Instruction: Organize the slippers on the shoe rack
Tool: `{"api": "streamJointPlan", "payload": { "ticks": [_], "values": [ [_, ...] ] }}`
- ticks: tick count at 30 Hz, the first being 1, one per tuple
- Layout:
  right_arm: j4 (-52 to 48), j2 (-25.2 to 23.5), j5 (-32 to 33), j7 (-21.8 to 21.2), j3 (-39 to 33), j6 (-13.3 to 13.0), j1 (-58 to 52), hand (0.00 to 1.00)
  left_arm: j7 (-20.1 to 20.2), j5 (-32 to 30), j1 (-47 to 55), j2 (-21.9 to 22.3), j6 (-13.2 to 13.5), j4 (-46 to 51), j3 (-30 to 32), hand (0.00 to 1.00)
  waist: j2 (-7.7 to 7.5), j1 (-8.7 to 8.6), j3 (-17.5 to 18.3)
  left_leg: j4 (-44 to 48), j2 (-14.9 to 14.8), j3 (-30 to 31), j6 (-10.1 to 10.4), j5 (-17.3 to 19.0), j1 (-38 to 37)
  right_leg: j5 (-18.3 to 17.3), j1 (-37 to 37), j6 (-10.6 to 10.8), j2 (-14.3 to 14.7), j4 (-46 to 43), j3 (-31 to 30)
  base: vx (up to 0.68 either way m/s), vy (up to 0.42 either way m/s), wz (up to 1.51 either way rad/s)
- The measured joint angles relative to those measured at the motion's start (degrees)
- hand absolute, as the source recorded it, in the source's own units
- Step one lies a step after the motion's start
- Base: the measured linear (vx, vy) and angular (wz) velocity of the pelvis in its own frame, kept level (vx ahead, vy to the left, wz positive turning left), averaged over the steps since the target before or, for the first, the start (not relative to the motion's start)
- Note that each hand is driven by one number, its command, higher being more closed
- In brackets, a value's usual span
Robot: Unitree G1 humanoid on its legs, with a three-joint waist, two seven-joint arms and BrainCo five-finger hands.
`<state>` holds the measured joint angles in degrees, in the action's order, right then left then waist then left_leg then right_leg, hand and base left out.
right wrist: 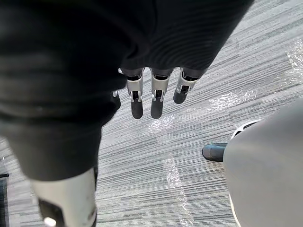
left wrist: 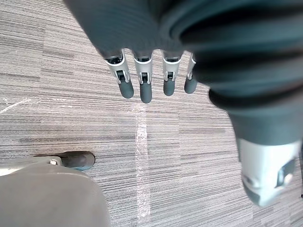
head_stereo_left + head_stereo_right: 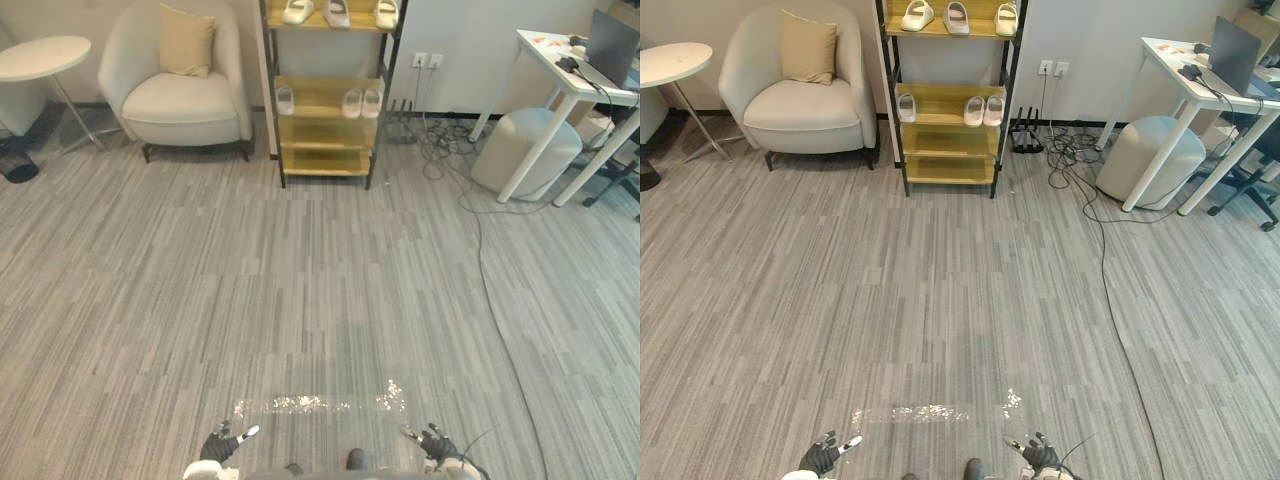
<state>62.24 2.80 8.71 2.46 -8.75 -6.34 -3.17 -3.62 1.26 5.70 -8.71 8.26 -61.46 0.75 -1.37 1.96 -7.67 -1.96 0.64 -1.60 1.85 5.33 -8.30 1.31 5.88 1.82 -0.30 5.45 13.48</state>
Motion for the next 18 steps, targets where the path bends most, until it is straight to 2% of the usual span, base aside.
{"api": "streamJointPlan", "payload": {
  "ticks": [8,9,10,11,13,14,15,16,17,18],
  "values": [
    [0.18,-0.15,-0.14,-0.01,0.17,0.03,0.40,0.00,-0.07,0.01,-0.50,-0.27,-0.09,-0.01,0.24,0.00,-0.66,0.03,-0.61,0.76,-0.09,-0.42,0.48,0.47,0.46,-0.06,-0.14,-0.07,0.05,0.00,-0.07,0.00,-0.006,-0.01],
    [0.28,-0.30,-0.07,-0.01,0.55,0.01,0.83,0.00,-0.14,0.05,-1.46,-0.59,-0.12,0.04,0.59,0.00,-1.02,0.08,-1.14,6.66,-0.47,-1.02,1.29,4.06,3.61,-0.42,-0.37,-0.48,0.17,-0.21,-0.02,-0.01,-0.019,-0.07],
    [0.27,-0.26,-0.07,-0.01,0.55,0.01,0.84,0.00,-0.14,0.05,-1.64,-0.59,-0.15,0.03,0.58,0.00,-1.00,0.10,-1.24,8.02,-0.64,-1.15,1.35,5.00,4.37,-0.48,-0.36,-0.50,0.28,-0.30,0.00,-0.01,-0.016,-0.13],
    [0.25,0.21,-0.06,0.00,0.82,0.01,0.81,0.00,-0.17,0.09,-1.91,-0.38,-0.16,0.06,0.58,0.00,-0.33,0.34,-1.65,14.06,-1.87,-2.01,1.94,8.46,6.86,-1.34,-0.24,-1.23,1.06,-0.38,0.09,0.00,-0.006,-0.18],
    [0.16,1.03,0.06,0.01,1.94,0.02,0.74,0.00,-0.22,0.13,-2.04,0.00,-0.18,0.12,0.60,0.00,0.96,0.70,-2.07,20.12,-3.58,-3.44,3.62,11.10,9.04,-1.63,0.06,-1.63,1.92,-0.37,-0.07,0.02,0.012,-0.24],
    [-0.07,1.23,0.25,0.05,2.42,0.00,0.88,0.00,-0.21,0.15,-2.13,-0.08,-0.22,0.08,0.58,0.00,1.09,0.69,-2.11,25.18,-4.33,-5.71,4.01,11.15,11.01,-2.05,0.14,-1.78,2.02,-0.34,-0.11,0.06,0.010,0.00],
    [-0.09,1.81,0.24,0.20,2.38,-0.04,0.90,0.00,-0.24,0.45,-3.26,0.10,-0.20,0.44,0.59,0.00,1.62,0.70,-2.51,35.20,-5.92,-8.53,6.14,9.84,15.89,-2.34,0.30,-1.95,1.86,-0.38,-0.01,0.06,-0.004,0.14],
    [-0.02,2.27,0.21,0.23,2.41,-0.01,0.92,0.00,-0.24,0.62,-3.68,0.35,-0.20,0.75,0.60,0.00,1.98,0.83,-2.81,40.19,-6.76,-9.23,7.40,8.53,18.39,-2.49,0.67,-2.04,1.69,-0.40,-0.16,0.09,-0.007,0.03],
    [-0.03,2.49,0.21,0.28,2.46,0.03,1.06,0.00,-0.31,0.87,-4.60,0.70,-0.13,1.26,0.69,0.00,2.28,1.34,-3.84,46.89,-7.71,-9.90,6.16,6.65,21.63,-3.05,1.48,-2.32,1.12,-0.69,-0.58,0.10,0.022,-0.13],
    [-0.03,3.06,0.21,0.51,2.44,0.18,1.75,0.00,-0.75,1.30,-4.73,1.06,-0.05,1.27,1.37,0.00,3.19,1.83,-4.55,50.11,-8.46,-10.51,2.82,9.46,23.97,-4.27,2.04,-2.11,0.20,-1.66,-1.11,0.12,0.039,-0.14]
  ]
}}
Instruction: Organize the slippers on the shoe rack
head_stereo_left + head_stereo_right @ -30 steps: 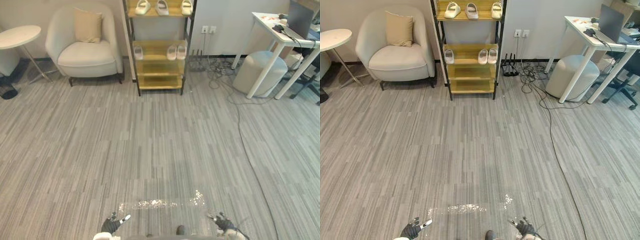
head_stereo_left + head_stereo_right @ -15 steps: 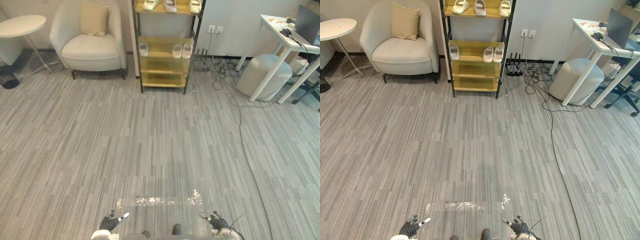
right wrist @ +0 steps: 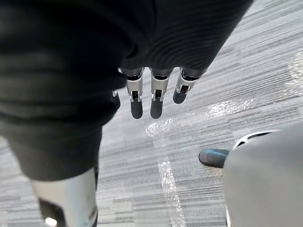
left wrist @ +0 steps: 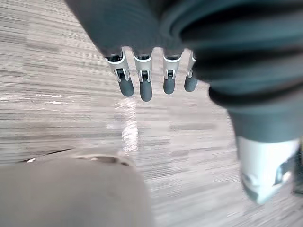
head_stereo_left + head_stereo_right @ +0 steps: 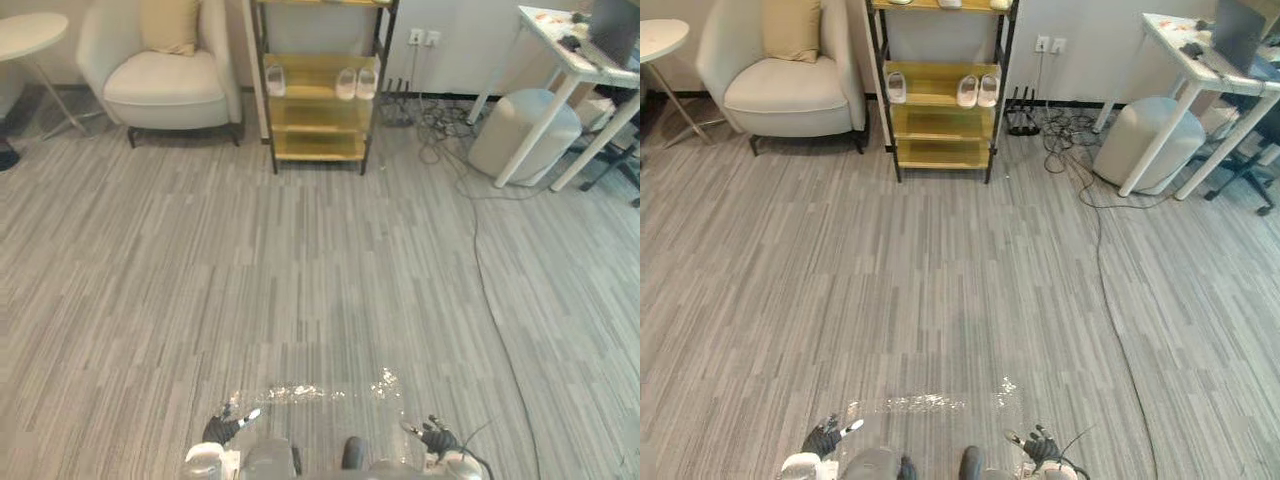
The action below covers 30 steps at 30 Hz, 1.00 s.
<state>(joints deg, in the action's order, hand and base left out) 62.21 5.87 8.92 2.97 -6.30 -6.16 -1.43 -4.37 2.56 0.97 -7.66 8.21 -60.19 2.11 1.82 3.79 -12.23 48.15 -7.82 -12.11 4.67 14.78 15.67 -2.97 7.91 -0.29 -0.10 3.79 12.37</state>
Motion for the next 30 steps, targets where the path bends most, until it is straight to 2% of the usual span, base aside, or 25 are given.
{"api": "streamJointPlan", "payload": {
  "ticks": [3,6,7,8,9,10,11,13,14,15,16,17,18,19,20,21,22,23,24,25,26,27,28,29,30],
  "values": [
    [-0.10,0.45,0.03,0.25,-0.03,0.05,0.59,0.00,-0.45,0.49,0.00,0.50,0.00,0.04,0.83,0.00,0.07,-0.03,-0.21,-9.21,-0.09,-1.88,-0.23,0.62,2.45,-1.31,0.10,1.01,-2.64,-0.86,-0.74,0.16,0.119,-0.15],
    [-0.10,0.60,0.04,0.45,-0.01,0.12,1.43,0.00,-0.52,1.10,0.40,0.66,0.09,0.10,1.30,0.00,0.13,0.83,-0.19,-29.03,1.95,-1.25,0.57,-5.35,2.58,-4.19,-0.24,4.42,-5.96,-2.31,-2.06,0.28,0.254,-0.23],
    [-0.10,1.07,0.04,0.45,0.24,0.08,1.62,0.00,-0.52,1.19,1.45,1.39,0.13,-0.17,1.43,0.00,0.71,1.59,0.02,-32.10,1.60,-0.11,-0.16,-8.93,2.08,-5.54,0.10,6.06,-6.05,-2.72,-3.66,0.31,0.294,-0.50],
    [-0.11,0.86,0.01,0.44,0.30,0.08,1.66,0.00,-0.49,1.25,1.77,1.24,0.08,-0.16,1.53,0.00,0.60,1.93,0.35,-30.81,2.14,0.18,-1.15,-9.56,2.26,-6.21,0.56,6.43,-6.53,-2.74,-3.90,0.50,0.352,-0.45],
    [-0.22,-0.80,-0.07,0.28,0.77,0.05,1.31,0.00,-0.48,1.23,2.37,-0.06,0.04,-0.22,2.12,0.00,-2.00,2.33,0.71,-26.46,4.13,0.22,-3.76,-6.99,2.81,-8.62,1.51,8.60,-8.73,-6.31,-4.25,0.49,0.275,-0.14],
    [-0.21,-1.54,-0.08,0.25,0.80,0.05,1.18,0.00,-0.48,1.21,2.36,-0.48,-0.06,-0.24,2.19,0.00,-3.14,2.45,1.22,-25.30,4.79,0.05,-4.09,-5.09,2.86,-10.95,-0.88,9.64,-9.81,-12.90,-4.19,0.50,0.250,-0.05],
    [-0.21,-1.70,-0.10,0.21,0.82,0.05,1.20,0.00,-0.49,1.20,2.35,-0.53,-0.07,-0.23,2.21,0.00,-3.32,2.56,1.34,-25.13,4.85,0.02,-4.33,-4.56,2.73,-11.37,-2.15,9.78,-10.02,-15.67,-4.33,0.48,0.212,-0.02],
    [-0.59,-2.56,-0.37,-0.45,2.12,-0.14,1.02,0.00,-0.46,1.17,2.73,-1.17,-0.19,-0.50,1.52,0.00,-4.27,2.46,1.08,-25.25,5.46,-0.57,-4.59,-1.36,-3.20,-10.98,-12.20,15.97,-10.74,-47.11,-6.77,0.60,0.244,-0.04],
    [-0.62,-2.55,-0.41,-0.53,2.16,-0.18,1.03,0.00,-0.48,1.18,2.79,-1.26,-0.20,-0.50,1.25,0.00,-4.34,2.46,1.04,-25.31,5.49,-0.74,-4.78,-1.12,-3.87,-10.88,-12.63,15.93,-10.86,-49.41,-6.80,0.51,0.151,-0.05],
    [-0.60,-2.54,-0.62,-0.77,2.51,-0.18,1.32,0.00,-0.48,1.18,3.02,-1.79,-0.22,-0.45,0.21,0.00,-4.29,2.38,0.69,-26.01,5.86,-0.98,-5.45,1.05,-8.15,-10.86,-15.85,14.65,-11.26,-60.23,-5.12,0.47,0.094,-0.07],
    [-0.63,-2.49,-0.96,-0.80,2.51,-0.23,1.48,0.00,-0.47,1.18,3.07,-1.79,-0.25,-0.39,0.06,0.00,-4.34,2.18,0.67,-26.90,5.88,-0.96,-5.70,1.85,-10.52,-11.10,-17.33,11.86,-12.03,-63.56,-2.18,0.68,0.121,-0.10],
    [-0.83,-2.31,-1.72,-0.82,2.50,-0.32,1.73,0.00,-0.50,1.22,2.80,-1.78,-0.24,0.09,-0.37,0.00,-4.30,1.92,0.64,-29.64,5.82,-0.85,-5.86,2.58,-14.70,-12.31,-19.95,7.11,-12.91,-64.65,2.79,0.54,0.072,-0.03],
    [-0.86,-2.16,-1.74,-0.83,2.50,-0.39,1.99,0.00,-0.51,1.24,2.44,-1.75,-0.25,0.13,-0.43,0.00,-4.14,1.65,0.50,-30.90,5.65,-0.70,-5.90,2.63,-16.25,-13.09,-20.73,5.73,-12.90,-63.80,4.42,0.65,0.023,0.11],
    [-0.99,-1.14,-1.79,-0.84,2.52,-0.53,3.10,0.00,-0.51,1.55,1.94,-1.28,-0.25,0.22,-0.90,0.00,-2.82,0.42,-0.30,-35.00,4.26,0.07,-5.86,2.61,-21.42,-15.13,-23.95,2.56,-11.44,-56.56,8.77,0.43,-0.004,0.16],
    [-1.01,-0.98,-1.80,-0.84,2.51,-0.55,3.24,0.00,-0.53,1.55,1.79,-1.15,-0.25,0.26,-0.88,0.00,-2.59,0.15,-0.46,-35.46,3.97,0.10,-5.86,2.61,-22.06,-15.26,-24.44,2.30,-11.15,-55.15,9.09,0.55,-0.041,0.25],
    [-1.59,-0.17,-1.79,-0.82,2.52,-0.58,3.70,0.00,-0.52,1.54,1.42,-0.30,-0.25,0.77,-0.92,0.00,-1.53,-0.81,-1.02,-37.20,2.66,0.20,-5.75,2.54,-24.19,-14.84,-26.90,1.67,-9.33,-47.46,9.47,0.44,-0.070,0.29],
    [-2.87,0.46,-1.68,-0.83,2.49,-0.68,3.80,0.00,-0.48,1.52,0.37,0.70,-0.21,1.27,-1.48,0.00,-0.77,-1.39,-1.50,-38.85,1.56,0.30,-5.61,2.46,-26.10,-10.28,-29.66,2.99,-7.45,-33.48,7.98,0.55,-0.098,0.34],
    [-2.86,0.55,-1.60,-0.82,2.46,-0.84,3.80,0.00,-0.47,1.52,0.24,1.08,-0.18,1.27,-1.58,0.00,-1.00,-1.52,-1.47,-39.72,1.53,0.36,-5.59,2.45,-27.06,-6.99,-30.40,3.72,-6.81,-26.33,6.72,0.69,-0.191,0.36],
    [-2.81,0.45,-1.56,-0.84,2.48,-0.83,3.99,0.00,-0.48,1.52,-0.33,1.41,-0.15,1.27,-1.58,0.00,-2.22,-1.66,-1.83,-40.94,2.30,0.66,-5.27,2.46,-28.92,-2.00,-31.24,4.27,-6.86,-17.41,4.21,0.73,-0.284,0.40],
    [-2.70,0.14,-1.56,-0.86,2.56,-0.77,3.64,0.00,-0.48,1.52,-0.10,1.47,-0.14,1.11,-1.51,0.00,-3.81,-1.81,-1.60,-40.85,2.59,2.20,-2.24,3.74,-32.28,2.53,-31.56,3.51,-7.02,-14.16,1.06,0.77,-0.324,0.45],
    [-2.71,0.19,-1.53,-0.95,2.45,-0.76,3.61,0.00,-0.49,1.44,-0.11,2.04,-0.21,0.90,-1.44,0.00,-3.68,-2.04,-1.37,-40.37,1.85,3.05,-1.14,4.45,-33.24,7.49,-31.39,2.43,-6.54,-15.85,-0.03,0.71,-0.348,0.56],
    [-2.75,0.83,-1.64,-1.13,2.14,-0.84,4.30,0.00,-0.42,1.17,-0.35,3.69,-0.11,0.82,-1.40,0.00,-0.85,-2.60,-0.90,-35.90,-2.25,5.11,-0.03,4.15,-32.66,6.82,-32.07,-0.69,-4.24,-21.81,1.18,0.59,-0.293,0.40],
    [-2.75,0.91,-1.70,-1.18,2.04,-0.86,4.37,0.00,-0.44,1.02,-0.39,4.07,-0.06,0.74,-1.37,0.00,0.02,-2.62,-0.75,-33.28,-3.57,5.39,0.91,3.59,-31.41,5.93,-31.90,-1.62,-3.59,-22.41,2.08,0.88,-0.397,0.34],
    [-2.80,0.88,-1.71,-1.32,1.90,-0.86,4.53,0.00,-0.41,0.90,-0.44,4.86,-0.09,0.25,-1.26,0.00,1.47,-2.57,-0.69,-22.95,-6.10,6.95,2.53,0.15,-26.97,3.69,-30.35,-3.05,-1.96,-23.39,3.78,0.73,-0.305,0.12],
    [-2.78,1.03,-1.71,-1.32,2.08,-0.80,4.57,0.00,-0.25,0.83,-0.54,5.06,-0.14,-0.03,-0.55,0.00,1.89,-2.63,-0.91,-15.77,-7.13,7.73,2.07,-3.90,-23.78,2.25,-28.50,-3.24,-1.23,-22.76,4.22,0.84,-0.323,0.08]
  ]
}}
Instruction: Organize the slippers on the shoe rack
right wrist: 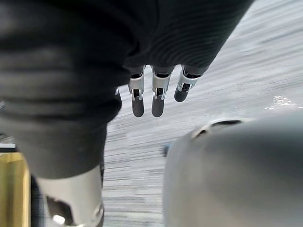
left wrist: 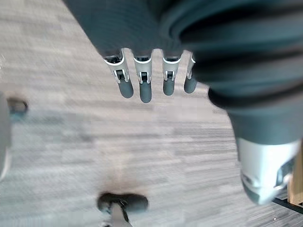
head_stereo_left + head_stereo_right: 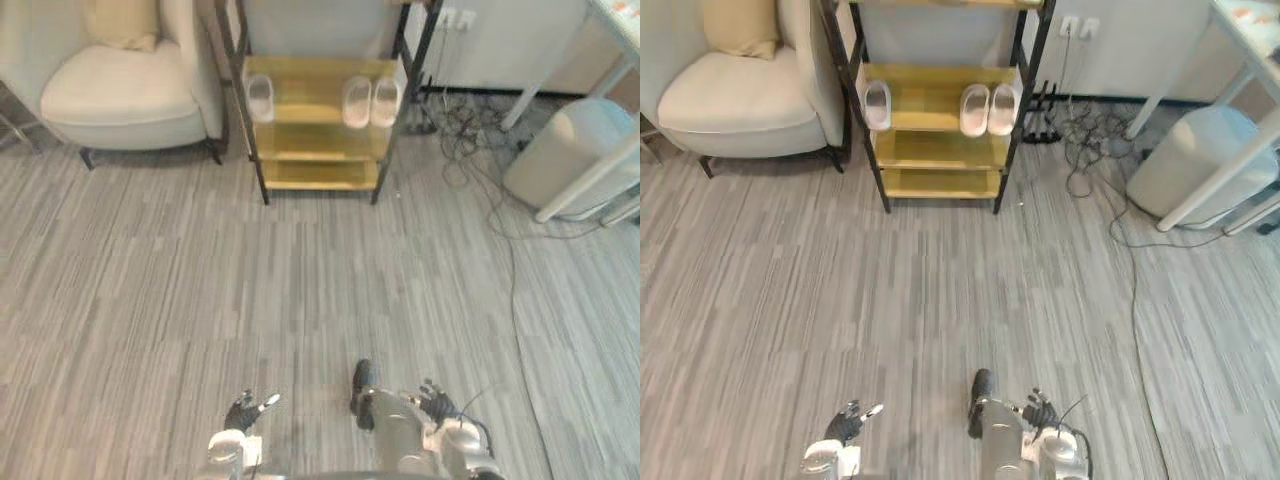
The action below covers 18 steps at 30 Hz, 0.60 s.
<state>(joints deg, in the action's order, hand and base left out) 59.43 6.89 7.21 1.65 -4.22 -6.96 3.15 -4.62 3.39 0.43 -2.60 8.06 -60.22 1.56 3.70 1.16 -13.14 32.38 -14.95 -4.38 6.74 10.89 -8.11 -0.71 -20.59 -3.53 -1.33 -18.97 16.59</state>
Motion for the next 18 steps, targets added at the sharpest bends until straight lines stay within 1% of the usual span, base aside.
{"api": "streamJointPlan", "payload": {
  "ticks": [1,2,3,4,5,6,7,8,9,10,11,12,13,14,15,16,17,18],
  "values": [
    [0.42,-0.09,0.01,-0.02,0.55,0.54,-0.04,0.00,-0.03,-0.02,-0.41,-0.05,-0.09,-0.11,0.44,0.00,0.69,0.31,-0.64,14.43,-2.72,0.09,-0.38,-3.26,5.79,-0.96,5.30,-0.53,1.79,3.44,0.14,0.53,-0.198,0.01],
    [0.66,-0.09,0.05,0.01,0.64,0.84,-0.28,0.00,0.03,-0.03,-0.37,-0.12,-0.01,0.00,0.71,0.00,0.84,0.47,-0.90,20.68,-3.81,-0.67,-0.44,-1.79,8.34,-1.37,8.63,-0.85,2.71,5.39,0.06,0.62,-0.215,-0.05],
    [0.81,-0.20,0.19,0.22,1.39,0.96,-0.73,0.00,0.07,-0.03,-0.37,-0.58,0.11,0.37,1.33,0.00,0.45,1.24,-1.24,28.66,-4.55,-2.59,-0.80,1.12,12.27,-2.64,14.33,-1.21,3.56,8.49,-0.49,0.47,-0.139,-0.10],
    [0.92,-0.25,0.26,0.31,1.96,0.94,-0.70,0.00,0.08,0.02,-0.36,-0.97,0.13,1.21,1.34,0.00,-0.06,1.65,-1.53,30.12,-4.26,-3.84,-1.08,2.26,14.32,-3.39,16.89,-1.04,3.55,9.66,-0.99,0.55,-0.134,-0.13],
    [1.21,-0.26,0.37,0.49,2.40,0.92,-0.42,0.00,0.06,0.09,-0.37,-1.16,0.22,2.23,1.49,0.00,-0.53,2.06,-1.73,30.16,-3.67,-5.42,-1.29,3.54,17.64,-4.12,19.62,-0.97,3.48,11.06,-1.41,0.59,-0.088,-0.18],
    [1.70,-0.27,0.76,0.70,2.33,0.91,-0.01,0.00,0.02,0.11,-0.39,-1.00,0.36,3.56,1.70,0.00,-0.65,2.46,-1.80,26.93,-2.67,-7.37,-1.85,5.11,22.61,-4.30,22.34,-0.85,3.48,12.91,-1.81,0.57,-0.062,-0.22],
    [2.02,-0.31,0.88,0.71,2.21,0.90,0.72,0.00,0.00,0.13,-0.45,-0.94,0.47,4.08,1.80,0.00,-0.90,2.67,-1.93,23.82,-1.88,-8.04,-1.86,5.73,24.55,-4.29,23.11,-0.82,3.31,13.75,-2.03,0.54,0.010,-0.33],
    [2.22,-0.55,1.74,0.83,2.11,0.91,2.45,0.00,-0.07,0.23,-1.15,-0.91,0.56,4.79,2.00,0.00,-0.95,3.41,-2.29,14.13,0.93,-9.41,-2.34,6.26,27.83,-4.85,25.16,0.12,2.17,15.37,-2.66,0.34,0.057,-0.26],
    [2.22,-0.71,1.83,0.87,2.08,0.89,2.68,0.00,-0.13,0.26,-1.58,-0.88,0.54,4.85,2.01,0.00,-1.38,3.57,-2.72,7.66,2.73,-9.69,-2.83,5.64,28.24,-5.43,26.27,1.06,1.32,15.90,-2.74,0.53,0.160,-0.21],
    [2.19,-1.02,1.83,0.89,2.09,0.75,2.55,0.00,-0.17,0.27,-1.49,-0.46,0.52,4.79,1.97,0.00,-1.53,4.24,-2.76,-12.93,6.86,-8.76,-2.72,-1.50,27.36,-7.15,29.54,3.09,-0.14,17.34,-2.85,0.56,0.231,-0.07],
    [2.22,-0.91,1.82,0.93,2.13,0.73,2.15,0.00,-0.18,0.43,-1.20,-0.05,0.52,4.50,2.02,0.00,-0.86,4.52,-2.38,-20.55,7.41,-8.11,-2.53,-5.15,26.60,-8.40,31.05,4.20,0.05,17.87,-3.04,0.47,0.209,-0.08],
    [2.33,-0.50,1.81,0.99,2.15,0.73,1.91,0.00,-0.17,0.82,-1.07,0.21,0.53,4.34,2.04,0.00,-0.31,4.94,-2.18,-22.74,7.38,-7.24,-2.33,-9.13,26.48,-9.36,32.06,5.03,0.42,18.03,-3.33,0.41,0.211,-0.14],
    [2.66,-1.43,1.79,1.17,2.39,0.83,1.79,0.00,-0.20,1.52,-0.90,0.47,0.59,4.41,2.66,0.00,-0.83,5.77,-1.82,-22.01,8.35,-7.35,-4.44,-15.28,25.10,-10.98,34.15,5.99,-0.25,18.16,-4.35,0.41,0.182,-0.05],
    [2.66,-2.50,1.79,1.16,2.52,0.81,1.81,0.00,-0.20,1.68,-0.95,-0.06,0.73,4.54,3.32,0.00,-2.72,5.77,-1.72,-21.28,9.82,-7.64,-5.76,-14.47,25.07,-11.71,34.65,6.20,-1.75,18.02,-4.49,0.51,0.214,0.09],
    [2.47,-3.60,1.69,1.08,2.70,0.78,1.99,0.00,-0.12,1.96,-1.08,-1.04,0.94,4.56,4.24,0.00,-4.58,5.71,-1.41,-19.36,11.23,-7.63,-7.41,-12.54,25.63,-11.71,34.91,6.39,-3.16,17.34,-4.46,0.59,0.195,0.32],
    [2.20,-4.12,1.67,1.06,2.73,0.58,2.03,0.00,-0.03,2.28,-1.29,-1.31,0.97,4.55,4.76,0.00,-5.63,5.78,-1.24,-14.38,11.80,-7.50,-8.42,-9.25,26.59,-11.38,35.58,6.85,-4.01,15.45,-4.73,0.49,0.157,0.28],
    [2.35,-4.11,1.64,1.03,2.73,0.60,1.98,0.00,-0.01,2.37,-1.34,-1.12,0.98,4.49,5.42,0.00,-5.69,5.77,-1.27,-11.36,11.58,-7.45,-8.77,-6.96,26.62,-11.68,35.42,7.34,-4.32,12.29,-5.08,0.53,0.196,0.15],
    [2.60,-4.19,1.61,0.90,2.80,0.62,1.85,0.00,-0.07,2.43,-1.32,-1.08,0.94,4.22,5.73,0.00,-5.82,5.83,-1.17,-9.01,11.22,-7.41,-8.69,-3.28,25.58,-12.94,32.92,9.50,-5.19,3.26,-5.60,0.32,0.146,-0.02]
  ]
}}
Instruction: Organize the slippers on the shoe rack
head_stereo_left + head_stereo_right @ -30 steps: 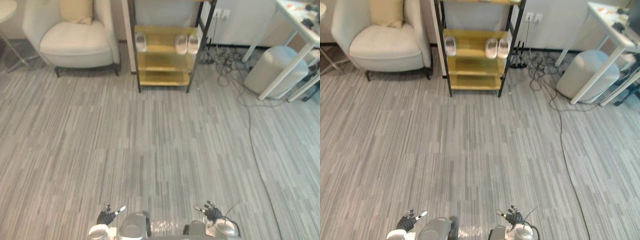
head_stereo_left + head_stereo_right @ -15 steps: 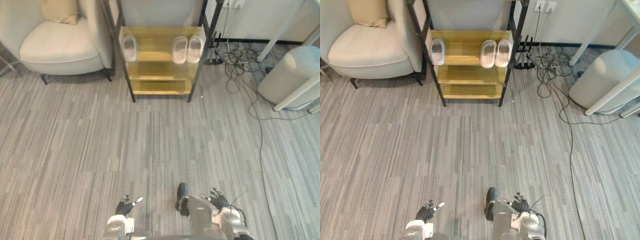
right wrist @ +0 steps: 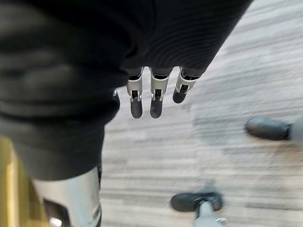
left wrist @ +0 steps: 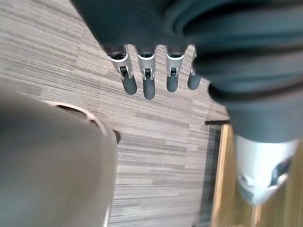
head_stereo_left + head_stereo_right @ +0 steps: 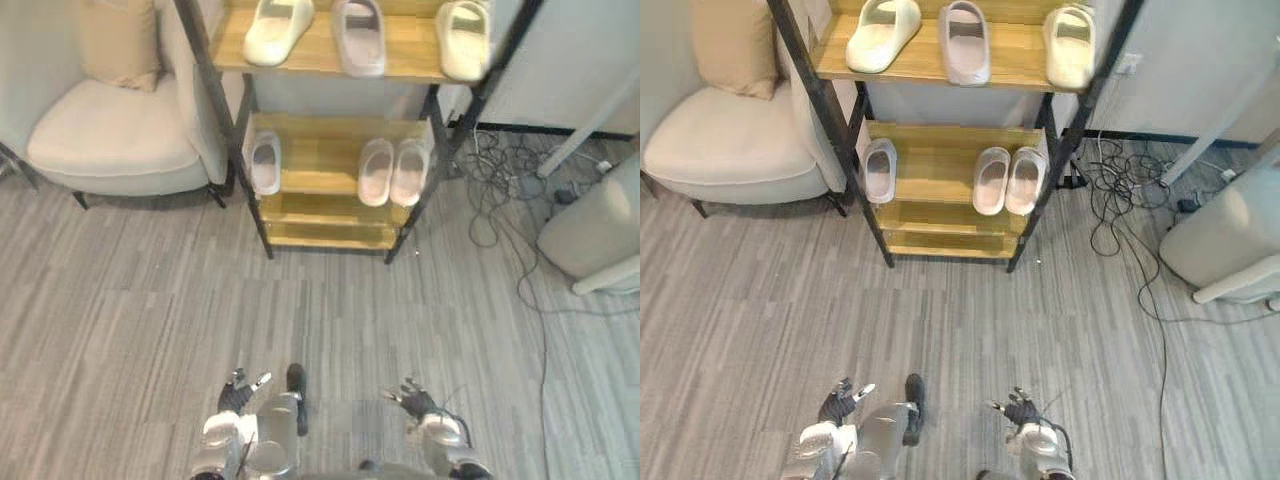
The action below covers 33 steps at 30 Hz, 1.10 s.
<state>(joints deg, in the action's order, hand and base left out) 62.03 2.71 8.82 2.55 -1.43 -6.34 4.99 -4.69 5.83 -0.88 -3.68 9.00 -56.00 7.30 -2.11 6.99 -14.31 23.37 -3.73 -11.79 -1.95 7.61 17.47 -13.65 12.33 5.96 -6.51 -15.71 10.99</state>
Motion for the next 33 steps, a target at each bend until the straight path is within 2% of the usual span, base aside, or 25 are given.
{"api": "streamJointPlan", "payload": {
  "ticks": [1,2,3,4,5,6,7,8,10,11,12,13,14,15,16,17,19,21,22,24,26,27,28,31,33],
  "values": [
    [0.01,-0.33,-0.05,-0.20,0.15,0.00,-0.11,0.00,0.04,-0.02,-0.04,-0.25,-0.24,-0.72,-0.10,0.00,-0.48,-0.02,0.26,0.68,0.22,-0.02,0.16,2.03,-1.73,0.43,-4.30,2.75,-1.66,-11.50,-0.65,0.49,0.203,-0.05],
    [-0.04,-0.48,-0.09,-0.38,0.93,0.01,-0.59,0.00,0.07,-0.02,-0.18,-1.47,-0.93,-1.08,-1.39,0.00,-1.29,-0.40,0.52,0.77,0.75,0.25,0.24,4.44,-4.75,1.05,-10.71,6.63,-3.61,-27.49,-1.31,0.43,0.149,0.02],
    [-0.04,-0.39,-0.10,-0.39,1.21,0.03,-0.87,0.00,0.06,-0.03,-0.16,-1.91,-1.05,-1.34,-2.12,0.00,-1.34,-0.62,0.51,0.73,0.81,0.51,0.17,5.22,-5.98,0.87,-12.30,6.34,-4.11,-31.15,-0.78,0.54,0.136,0.11],
    [-0.04,-0.31,-0.10,-0.40,1.57,0.05,-1.38,0.00,0.06,-0.04,0.03,-2.49,-1.15,-1.97,-2.92,0.00,-1.34,-0.74,0.50,-0.22,0.93,0.91,0.07,6.92,-9.91,-0.56,-15.15,3.66,-4.98,-36.54,1.72,0.37,0.054,0.14],
    [-0.03,-0.40,-0.10,-0.41,1.68,0.07,-1.98,0.00,-0.06,-0.03,0.40,-2.56,-1.25,-1.97,-2.93,0.00,-1.07,-0.78,0.36,-1.25,0.96,0.85,-0.05,7.10,-11.83,-1.51,-16.10,1.95,-5.32,-36.56,3.21,0.46,0.033,0.18],
    [-0.36,-0.29,-0.15,-0.46,1.71,-0.01,-2.36,0.00,-0.09,-0.03,0.52,-2.55,-1.27,-1.92,-3.10,0.00,-1.16,-0.99,0.43,-2.97,0.97,0.94,-0.22,7.38,-14.68,-2.62,-17.64,-0.06,-5.45,-34.58,5.42,0.45,-0.007,0.23],
    [-0.31,-0.07,-0.22,-0.44,1.64,0.01,-2.36,0.00,-0.08,0.01,0.52,-2.47,-1.60,-1.94,-3.98,0.00,-1.22,-1.53,0.47,-5.50,0.82,1.66,-0.15,7.51,-17.85,-3.46,-19.92,-1.55,-4.83,-28.83,8.13,0.44,-0.033,0.26],
    [-0.31,0.02,-0.23,-0.45,1.64,0.01,-2.29,0.00,-0.04,0.01,0.52,-2.30,-1.78,-1.93,-4.27,0.00,-1.09,-1.79,0.44,-6.55,0.48,1.98,-0.12,7.49,-18.91,-3.49,-21.07,-1.79,-4.04,-25.17,8.76,0.42,-0.077,0.35],
    [-0.69,0.15,-0.20,-0.46,1.59,-0.06,-1.86,0.00,-0.04,-0.01,0.05,-1.65,-2.05,-1.90,-4.64,0.00,-0.52,-2.54,0.16,-8.79,-0.83,3.21,-0.02,7.45,-21.32,-1.15,-24.01,-3.00,-1.12,-11.54,9.02,0.47,-0.145,0.40],
    [-0.71,0.29,-0.18,-0.43,1.48,-0.06,-1.34,0.00,-0.04,-0.02,-0.11,-1.42,-2.04,-1.87,-5.00,0.00,-0.31,-3.30,0.04,-9.76,-1.76,3.57,1.84,8.07,-22.99,3.81,-25.21,-3.06,0.71,-1.72,7.59,0.46,-0.159,0.38],
    [-0.69,0.26,-0.19,-0.41,1.50,-0.04,-1.35,0.00,-0.04,-0.03,0.02,-1.43,-2.05,-1.91,-4.99,0.00,-0.48,-3.43,0.10,-10.16,-1.85,3.80,2.69,8.54,-23.89,7.06,-25.10,-3.08,1.40,2.94,6.54,0.48,-0.178,0.41],
    [-0.72,0.19,-0.20,-0.41,1.49,-0.05,-2.00,0.00,-0.03,-0.03,0.59,-1.61,-2.02,-1.91,-5.00,0.00,-1.19,-3.50,0.44,-10.23,-1.39,4.51,4.68,9.78,-24.95,13.62,-25.03,-2.93,1.54,8.56,4.94,0.49,-0.217,0.46],
    [-1.14,0.77,-0.22,-0.51,1.31,-0.05,-2.39,0.00,-0.13,-0.01,0.48,-1.61,-2.11,-2.59,-4.57,0.00,-1.25,-3.72,0.62,-10.15,-1.69,5.66,6.94,11.85,-27.59,20.34,-24.53,-6.82,1.71,6.56,3.35,0.50,-0.216,0.37],
    [-1.12,1.56,-0.24,-0.43,1.19,0.03,-2.04,0.00,-0.04,-0.04,0.31,-0.99,-2.09,-2.77,-4.44,0.00,0.44,-3.50,0.87,-10.17,-3.14,6.07,7.35,11.73,-27.83,20.32,-24.46,-7.41,2.63,5.37,4.06,0.47,-0.213,0.48],
    [-1.33,2.47,-0.24,-0.43,0.74,-0.13,-2.26,0.00,0.11,-0.04,0.39,0.28,-1.91,-2.80,-4.37,0.00,2.05,-3.80,1.82,-9.99,-4.52,6.68,8.05,11.32,-27.57,17.21,-24.13,-7.59,3.53,5.01,5.03,0.46,-0.203,0.39],
    [-1.19,3.21,-0.31,-0.36,-0.37,-0.06,-2.29,0.00,0.08,-0.06,0.20,1.39,-1.89,-3.08,-4.37,0.00,4.15,-4.00,2.25,-9.61,-6.46,7.70,8.40,11.11,-27.30,15.59,-23.48,-8.24,4.77,4.85,7.00,0.52,-0.266,0.54],
    [-0.28,3.74,-0.35,-0.35,-0.70,0.06,-2.47,0.00,0.39,-0.16,-0.02,2.26,-2.04,-3.50,-4.45,0.00,4.85,-4.17,1.95,-3.82,-8.00,8.62,9.61,10.41,-25.15,13.68,-21.47,-8.60,5.59,5.15,8.74,0.44,-0.254,0.47],
    [-0.07,3.81,-0.32,-0.34,-0.38,0.11,-3.22,0.00,0.50,-0.31,-0.49,2.22,-2.03,-3.25,-4.40,0.00,4.50,-3.85,1.64,10.19,-9.98,9.04,12.25,8.36,-19.30,11.85,-17.42,-9.08,5.95,6.95,10.33,0.30,-0.171,0.55],
    [0.04,3.55,-0.12,-0.26,-0.11,0.12,-3.60,0.00,0.49,-0.34,-0.63,2.14,-1.90,-2.95,-4.40,0.00,4.32,-3.56,1.52,17.48,-11.21,7.65,11.53,8.85,-15.97,11.35,-14.67,-9.35,6.28,8.51,10.54,0.24,-0.114,0.36],
    [-0.01,3.61,0.10,-0.16,-0.24,0.09,-3.38,0.00,0.41,-0.32,-0.65,2.06,-1.82,-2.01,-4.40,0.00,4.19,-3.15,1.48,19.17,-11.60,4.70,10.17,11.30,-12.73,11.36,-12.07,-9.27,6.27,10.34,10.67,0.17,-0.007,-0.02],
    [-0.24,3.48,0.13,-0.01,-0.66,0.03,-2.98,0.00,0.41,-0.32,-0.73,1.96,-1.82,-1.85,-4.49,0.00,4.01,-3.27,1.37,12.44,-10.42,3.52,9.03,12.06,-9.53,11.55,-10.83,-8.48,5.44,11.08,10.26,0.15,0.093,-0.15],
    [-0.22,3.41,0.14,0.11,-0.67,0.03,-3.05,0.00,0.40,-0.33,-0.76,1.92,-1.81,-1.81,-4.59,0.00,3.99,-3.36,1.30,5.84,-9.29,3.76,8.60,10.99,-9.22,11.42,-10.45,-7.31,4.60,11.04,9.93,0.12,0.178,-0.15],
    [-0.15,3.70,0.13,0.22,-0.67,0.07,-3.62,0.00,0.38,-0.30,-0.74,2.00,-1.81,-1.90,-4.91,0.00,4.59,-3.31,1.66,-0.72,-7.98,4.75,8.67,4.25,-9.56,11.20,-10.07,-5.92,4.26,10.97,9.16,0.12,0.190,-0.24],
    [-0.40,1.74,0.05,0.18,-0.42,0.07,-4.37,0.00,0.22,-0.33,-0.41,-0.24,-1.94,-3.12,-6.54,0.00,1.77,-3.52,2.70,-4.94,-4.10,3.11,7.42,3.26,-12.24,12.22,-9.01,-3.39,1.48,13.58,7.05,0.16,0.176,-0.04],
    [-0.40,1.32,-0.09,0.15,-0.43,0.09,-4.63,0.00,0.20,-0.43,0.08,-0.80,-2.14,-3.32,-6.71,0.00,1.26,-3.51,2.98,-6.23,-2.79,2.84,7.15,3.10,-13.84,12.54,-7.84,-2.88,0.58,14.48,6.79,0.11,0.113,-0.03]
  ]
}}
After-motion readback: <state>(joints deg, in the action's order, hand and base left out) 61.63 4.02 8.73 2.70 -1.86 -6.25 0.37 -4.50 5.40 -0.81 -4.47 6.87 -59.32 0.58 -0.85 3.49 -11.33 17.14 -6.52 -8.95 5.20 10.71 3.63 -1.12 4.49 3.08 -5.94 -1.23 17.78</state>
